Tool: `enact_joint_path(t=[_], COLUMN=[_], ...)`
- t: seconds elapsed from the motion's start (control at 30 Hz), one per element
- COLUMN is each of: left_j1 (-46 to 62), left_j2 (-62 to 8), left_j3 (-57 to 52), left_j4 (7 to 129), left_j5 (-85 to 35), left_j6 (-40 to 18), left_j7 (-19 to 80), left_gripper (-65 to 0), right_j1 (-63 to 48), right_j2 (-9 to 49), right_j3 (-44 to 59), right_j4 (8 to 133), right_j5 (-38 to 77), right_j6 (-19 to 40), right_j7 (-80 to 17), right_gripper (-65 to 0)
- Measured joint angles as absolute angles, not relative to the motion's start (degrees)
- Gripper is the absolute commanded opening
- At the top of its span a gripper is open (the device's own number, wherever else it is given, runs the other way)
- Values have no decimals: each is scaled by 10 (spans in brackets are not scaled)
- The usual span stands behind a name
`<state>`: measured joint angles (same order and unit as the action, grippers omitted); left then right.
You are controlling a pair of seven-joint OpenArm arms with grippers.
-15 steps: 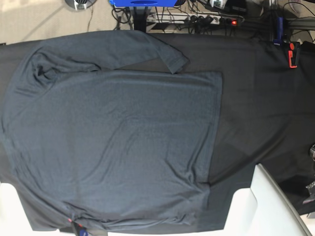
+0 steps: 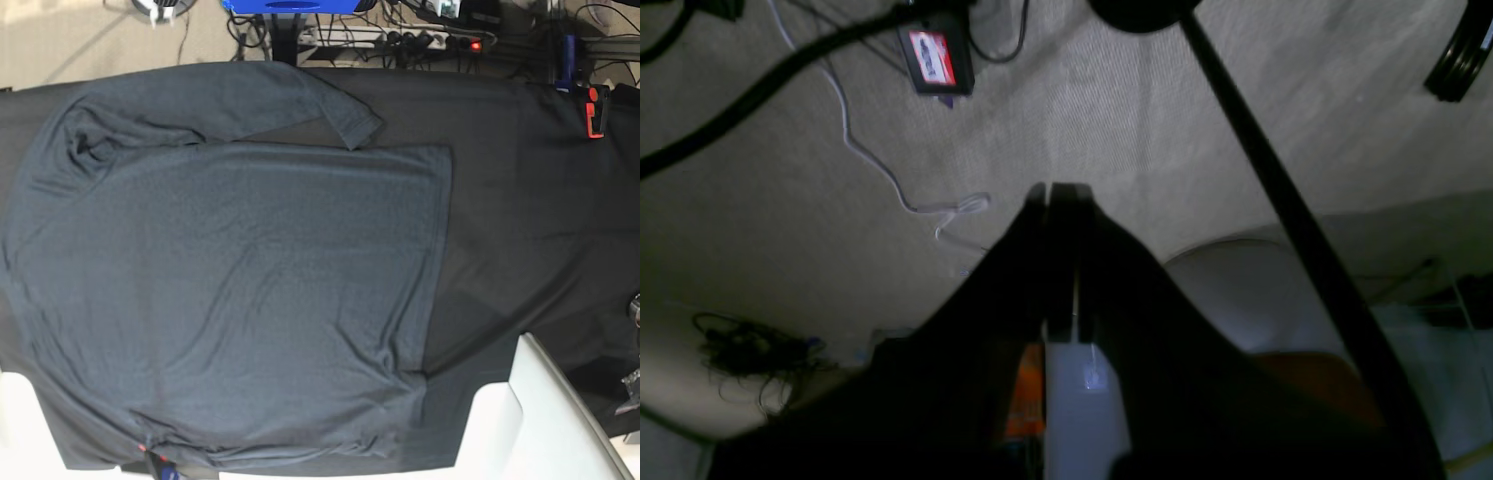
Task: Fold the T-shirt properly
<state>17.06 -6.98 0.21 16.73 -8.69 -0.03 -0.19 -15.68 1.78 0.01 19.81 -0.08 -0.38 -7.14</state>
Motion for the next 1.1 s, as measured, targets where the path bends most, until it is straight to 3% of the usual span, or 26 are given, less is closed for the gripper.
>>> enact_joint_path(t=[0.23,0.6,0.8,1.1], left_j1=[165,169,270,433], left_j2=[-69,-70,-74,-127], left_j3=[2,2,-3,-3], left_j4=[156,162,320,649], left_j5=[-87,-87,-91,-181], left_j6=[0,0,-2,-2], left_j7=[-6,-4,-6,-3], left_gripper=[-650,-650,-650,-650], right_j1=[-148,-174,-305,-444], right_j2=[18,17,17,20], right_j3=[0,0,0,1], right_j4=[112,133,331,732], right_j5=[-1,-1,-1,-2], right_j6=[-4,-4,-4,-6], right_j7=[112,122,102,-142], right_gripper=[-650,-650,-650,-650])
